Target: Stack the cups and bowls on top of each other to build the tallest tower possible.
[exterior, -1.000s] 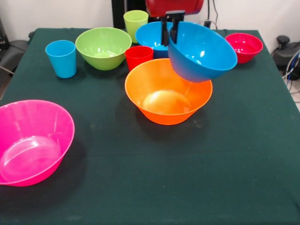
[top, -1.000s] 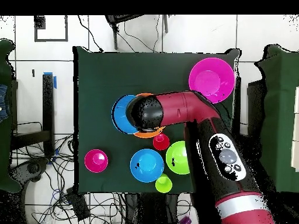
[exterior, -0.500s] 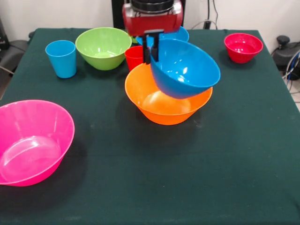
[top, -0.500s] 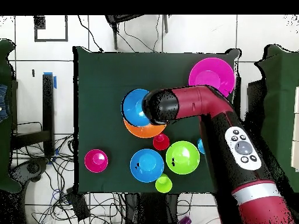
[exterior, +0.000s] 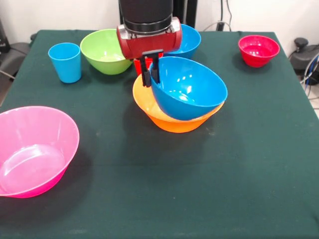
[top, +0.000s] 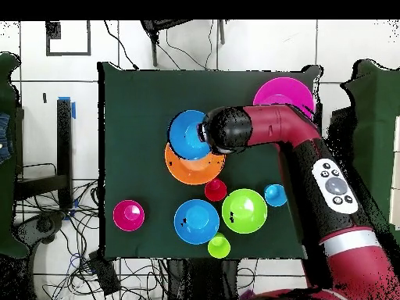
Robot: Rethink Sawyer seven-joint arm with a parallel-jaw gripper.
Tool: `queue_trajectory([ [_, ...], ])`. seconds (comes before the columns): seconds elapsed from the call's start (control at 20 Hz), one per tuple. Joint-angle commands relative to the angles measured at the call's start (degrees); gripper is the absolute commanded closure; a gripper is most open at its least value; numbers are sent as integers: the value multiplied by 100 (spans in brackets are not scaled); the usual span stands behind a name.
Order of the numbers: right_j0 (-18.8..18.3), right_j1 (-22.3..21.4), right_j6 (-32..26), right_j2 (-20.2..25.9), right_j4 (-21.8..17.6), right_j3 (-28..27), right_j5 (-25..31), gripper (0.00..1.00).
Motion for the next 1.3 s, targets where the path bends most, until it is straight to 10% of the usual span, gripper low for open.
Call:
queue_trajectory([
  [0.05, 175, 144, -1727, 339, -330, -262, 670, 100],
  [0.1, 190, 140, -1701, 335, -318, -254, 680, 100],
  [0.15, 159, 120, -1618, 365, -286, -158, 622, 0],
  [1.3, 382, -95, -1099, 146, -396, -25, 678, 0],
])
